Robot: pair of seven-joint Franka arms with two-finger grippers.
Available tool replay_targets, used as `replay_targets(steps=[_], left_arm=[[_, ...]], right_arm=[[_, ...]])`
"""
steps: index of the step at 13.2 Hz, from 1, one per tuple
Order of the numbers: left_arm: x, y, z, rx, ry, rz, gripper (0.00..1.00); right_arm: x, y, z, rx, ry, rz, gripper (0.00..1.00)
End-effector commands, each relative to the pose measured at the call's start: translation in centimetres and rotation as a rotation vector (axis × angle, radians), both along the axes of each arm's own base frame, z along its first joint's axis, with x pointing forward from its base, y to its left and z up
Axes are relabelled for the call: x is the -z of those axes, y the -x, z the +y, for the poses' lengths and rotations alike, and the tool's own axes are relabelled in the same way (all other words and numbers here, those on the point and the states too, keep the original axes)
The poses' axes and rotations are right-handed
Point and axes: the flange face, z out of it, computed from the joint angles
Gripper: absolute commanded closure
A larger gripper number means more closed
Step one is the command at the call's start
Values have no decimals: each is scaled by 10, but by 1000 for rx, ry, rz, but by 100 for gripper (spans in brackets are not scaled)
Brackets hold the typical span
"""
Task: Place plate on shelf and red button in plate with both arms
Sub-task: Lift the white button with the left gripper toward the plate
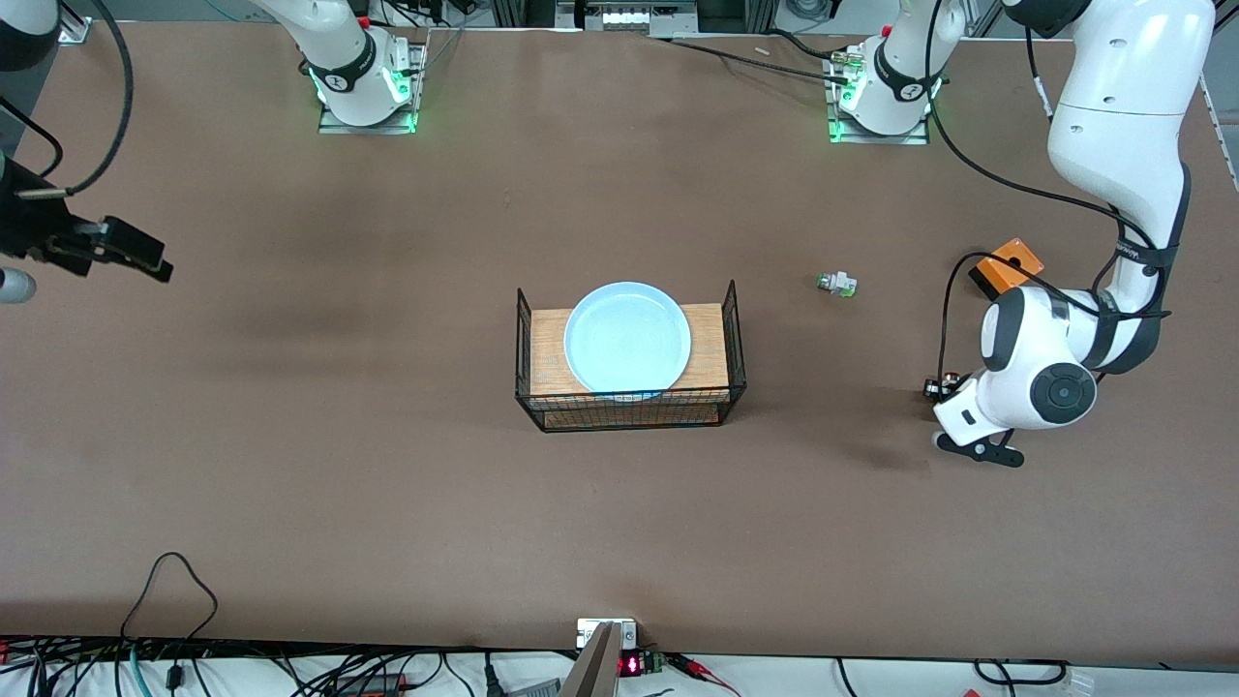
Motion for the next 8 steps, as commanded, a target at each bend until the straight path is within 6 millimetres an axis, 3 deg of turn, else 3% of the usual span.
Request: replay_targets(steps=[1,2,5,6,8], left_arm=[[-79,-15,-38,62,-6,-26,93],[-115,-20,-61,83,8,-26,93],[-198,-34,-109,122,57,-47,93],[-223,-31,-136,134,106,-45,93],[-255,-14,-183,13,217,14,93]], right_arm=[[-1,10,3,-15,-7,19,0],[-1,11,2,-14,-7,28,0],[-4,13,1,26,-5,29,0],[-4,14,1,26,-3,32,0],[-6,12,0,29,5,20,0]])
